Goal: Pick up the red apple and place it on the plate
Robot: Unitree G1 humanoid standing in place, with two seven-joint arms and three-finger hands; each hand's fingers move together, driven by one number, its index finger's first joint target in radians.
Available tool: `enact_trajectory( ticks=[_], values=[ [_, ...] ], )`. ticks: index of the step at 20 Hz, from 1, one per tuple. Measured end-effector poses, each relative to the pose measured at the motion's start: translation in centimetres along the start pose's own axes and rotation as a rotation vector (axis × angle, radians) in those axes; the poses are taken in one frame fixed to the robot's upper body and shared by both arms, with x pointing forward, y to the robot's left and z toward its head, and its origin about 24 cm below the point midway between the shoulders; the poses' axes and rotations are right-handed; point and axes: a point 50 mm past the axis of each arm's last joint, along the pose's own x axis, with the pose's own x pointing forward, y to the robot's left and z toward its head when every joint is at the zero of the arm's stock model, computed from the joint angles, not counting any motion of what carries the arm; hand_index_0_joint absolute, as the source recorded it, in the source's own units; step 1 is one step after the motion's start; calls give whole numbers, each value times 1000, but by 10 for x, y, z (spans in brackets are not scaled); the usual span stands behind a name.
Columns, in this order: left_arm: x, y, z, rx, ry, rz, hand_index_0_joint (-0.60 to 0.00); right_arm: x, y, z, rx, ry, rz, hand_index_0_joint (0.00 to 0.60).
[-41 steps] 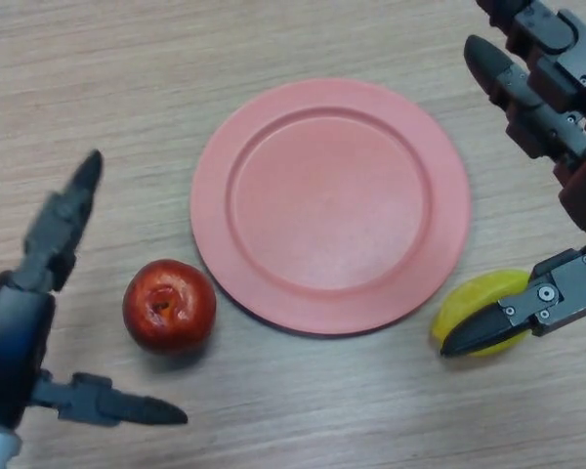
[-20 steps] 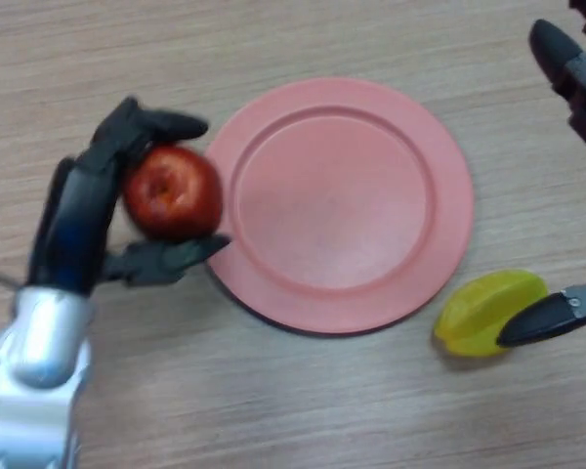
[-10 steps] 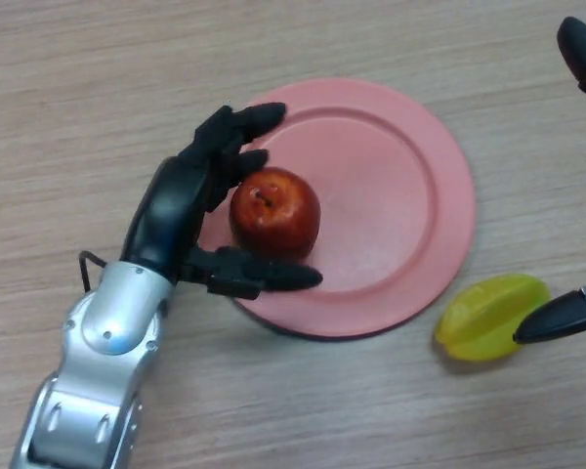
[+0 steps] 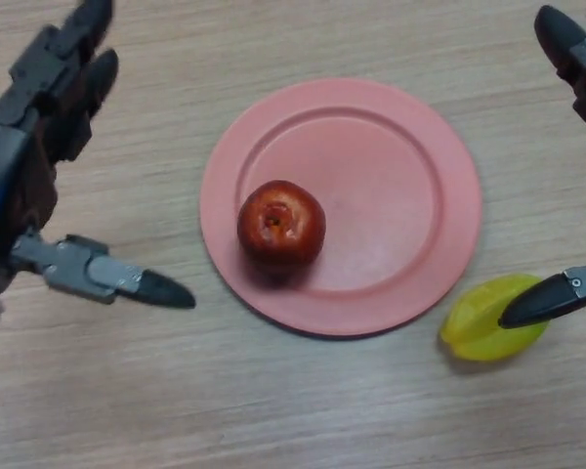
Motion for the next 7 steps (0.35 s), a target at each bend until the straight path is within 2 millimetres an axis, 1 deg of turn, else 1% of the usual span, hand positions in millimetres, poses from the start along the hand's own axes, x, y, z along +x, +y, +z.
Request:
enact_trajectory(
  ticks=[1,2,3,4,6,7],
  values=[
    [-5,2,6,-24,-28,4,0,1,1,-1,2,-3,5,0],
    [-12,2,17,-49,-81,2,0,1,1,-2,3,-1,5,0],
    [-18,2,21,-48,-102,9,0,1,2,-3,5,1,9,0],
    [-23,-1,18,-62,-101,19,0,2,5,-5,9,-1,22,0],
    [-26,-9,5,-74,-38,52,0,1,10,-10,32,-7,48,0],
    [-26,-9,5,-81,-40,62,0,2,11,-12,26,1,55,0]
  ],
)
